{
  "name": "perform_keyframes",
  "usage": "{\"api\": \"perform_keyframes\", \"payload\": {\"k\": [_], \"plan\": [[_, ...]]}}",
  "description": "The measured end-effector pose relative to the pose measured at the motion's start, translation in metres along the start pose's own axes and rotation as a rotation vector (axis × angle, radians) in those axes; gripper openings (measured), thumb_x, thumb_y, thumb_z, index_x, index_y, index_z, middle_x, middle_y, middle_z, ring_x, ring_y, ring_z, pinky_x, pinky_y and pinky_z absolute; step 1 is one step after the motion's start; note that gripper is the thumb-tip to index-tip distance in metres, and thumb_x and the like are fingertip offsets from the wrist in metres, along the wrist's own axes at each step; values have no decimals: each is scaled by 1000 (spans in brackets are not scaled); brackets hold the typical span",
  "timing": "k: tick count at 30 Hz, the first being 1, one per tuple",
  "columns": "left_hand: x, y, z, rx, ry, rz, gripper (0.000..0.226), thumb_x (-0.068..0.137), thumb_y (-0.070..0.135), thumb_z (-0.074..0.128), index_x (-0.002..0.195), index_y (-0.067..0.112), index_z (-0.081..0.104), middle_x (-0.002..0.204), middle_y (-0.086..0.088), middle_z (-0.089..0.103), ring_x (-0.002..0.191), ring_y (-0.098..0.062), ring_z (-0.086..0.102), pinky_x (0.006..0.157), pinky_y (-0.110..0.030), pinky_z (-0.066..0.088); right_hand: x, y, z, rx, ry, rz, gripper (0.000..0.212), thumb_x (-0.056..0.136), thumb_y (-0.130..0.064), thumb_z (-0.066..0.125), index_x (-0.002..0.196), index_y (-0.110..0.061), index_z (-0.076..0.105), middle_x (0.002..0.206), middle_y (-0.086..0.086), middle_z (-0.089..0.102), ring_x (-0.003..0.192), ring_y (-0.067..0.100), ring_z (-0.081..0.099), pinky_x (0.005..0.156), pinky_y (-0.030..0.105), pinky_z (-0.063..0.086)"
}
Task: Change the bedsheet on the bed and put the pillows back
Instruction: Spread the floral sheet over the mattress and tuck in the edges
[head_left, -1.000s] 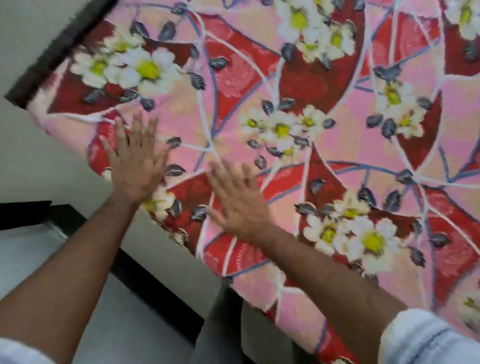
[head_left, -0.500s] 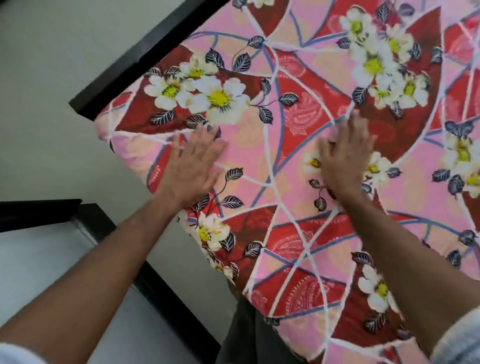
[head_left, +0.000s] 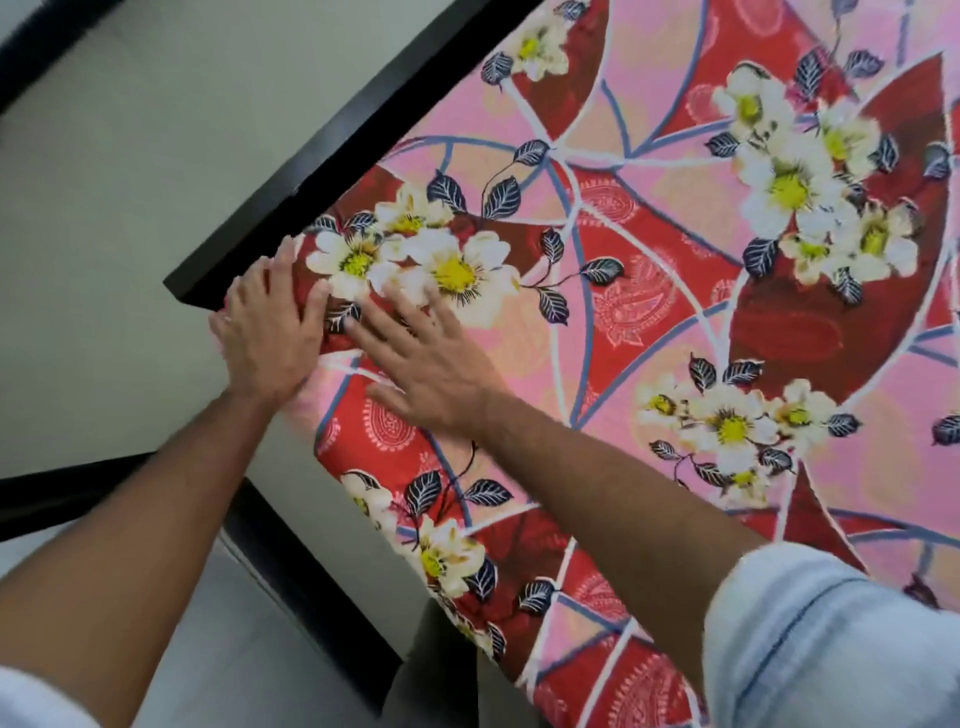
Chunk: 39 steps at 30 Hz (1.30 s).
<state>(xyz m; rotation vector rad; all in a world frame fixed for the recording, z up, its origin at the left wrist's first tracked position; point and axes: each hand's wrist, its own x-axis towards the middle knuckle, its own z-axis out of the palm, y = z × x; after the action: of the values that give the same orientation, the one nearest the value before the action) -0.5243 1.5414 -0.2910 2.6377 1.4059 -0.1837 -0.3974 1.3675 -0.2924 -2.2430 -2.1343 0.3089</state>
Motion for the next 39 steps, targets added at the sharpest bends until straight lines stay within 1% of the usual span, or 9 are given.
{"api": "perform_keyframes", "payload": {"k": [4, 7, 9, 11, 20, 24, 28, 34, 39], "plan": [[36, -9, -6, -142, -53, -71, 57, 102, 63, 24, 134, 26, 51, 128, -20, 62, 114, -46, 58, 96, -59, 45, 8, 33, -14, 66, -40, -287, 60, 103, -51, 27, 158, -27, 22, 166, 0, 18, 154, 25, 13, 123, 56, 7], [62, -12, -8, -253, -175, -125, 50, 105, 56, 25, 119, 22, 59, 123, -22, 65, 114, -46, 59, 95, -51, 44, 12, 103, -25, 131, 130, 337, 57, 95, -34, 44, 151, -25, 35, 160, 3, 30, 147, 28, 29, 116, 59, 25], [74, -13, -8, -289, -259, -99, 46, 107, 51, 27, 118, 20, 60, 125, -23, 64, 115, -46, 58, 93, -49, 42, 14, 140, -30, 77, 192, 826, 62, 100, -44, 37, 155, -15, 29, 163, 10, 25, 151, 30, 21, 118, 58, 19], [84, -18, -13, -372, -310, -27, 45, 109, 49, 29, 117, 18, 61, 121, -22, 65, 112, -44, 59, 90, -47, 42, 31, 138, -28, 21, 146, 951, 73, 103, -57, 23, 159, -12, 16, 166, 12, 13, 154, 32, 10, 121, 58, 11], [151, -50, -27, -718, -347, 135, 35, 103, 37, 38, 116, 25, 69, 108, 4, 71, 91, -17, 71, 92, -45, 54, 134, -89, -22, 143, -13, 257, 80, 95, -64, 38, 156, -13, 29, 166, 13, 16, 154, 32, 7, 119, 61, 8], [163, -26, -41, -695, -294, 365, 32, 105, 29, 42, 126, 21, 65, 124, 1, 65, 111, -14, 62, 99, -30, 46, 155, -133, -16, 51, -225, -160, 64, 91, -48, 47, 148, -17, 45, 158, 9, 35, 150, 31, 21, 120, 59, 3], [154, 12, -42, -551, -286, 673, 36, 103, 26, 44, 136, 17, 57, 141, -4, 53, 127, -16, 51, 108, -39, 41, 145, -107, -23, 236, -76, -273, 47, 84, -21, 55, 130, -14, 63, 144, 12, 51, 134, 31, 43, 118, 48, 20], [123, 77, -13, 14, -127, 1281, 56, 103, 38, 31, 156, 23, 39, 166, -6, 31, 152, -26, 31, 117, -60, 23, 9, 15, -25, 196, 3, 31, 46, 99, -24, 53, 144, -19, 52, 158, 7, 38, 147, 25, 33, 121, 50, 21], [116, 83, -6, 97, -66, 1205, 62, 102, 48, 28, 161, 30, 25, 170, -2, 18, 157, -26, 15, 122, -60, 15, -131, 139, -30, 122, -34, 714, 62, 102, -52, 34, 155, -20, 33, 165, 4, 22, 153, 26, 18, 116, 60, 24]]}}
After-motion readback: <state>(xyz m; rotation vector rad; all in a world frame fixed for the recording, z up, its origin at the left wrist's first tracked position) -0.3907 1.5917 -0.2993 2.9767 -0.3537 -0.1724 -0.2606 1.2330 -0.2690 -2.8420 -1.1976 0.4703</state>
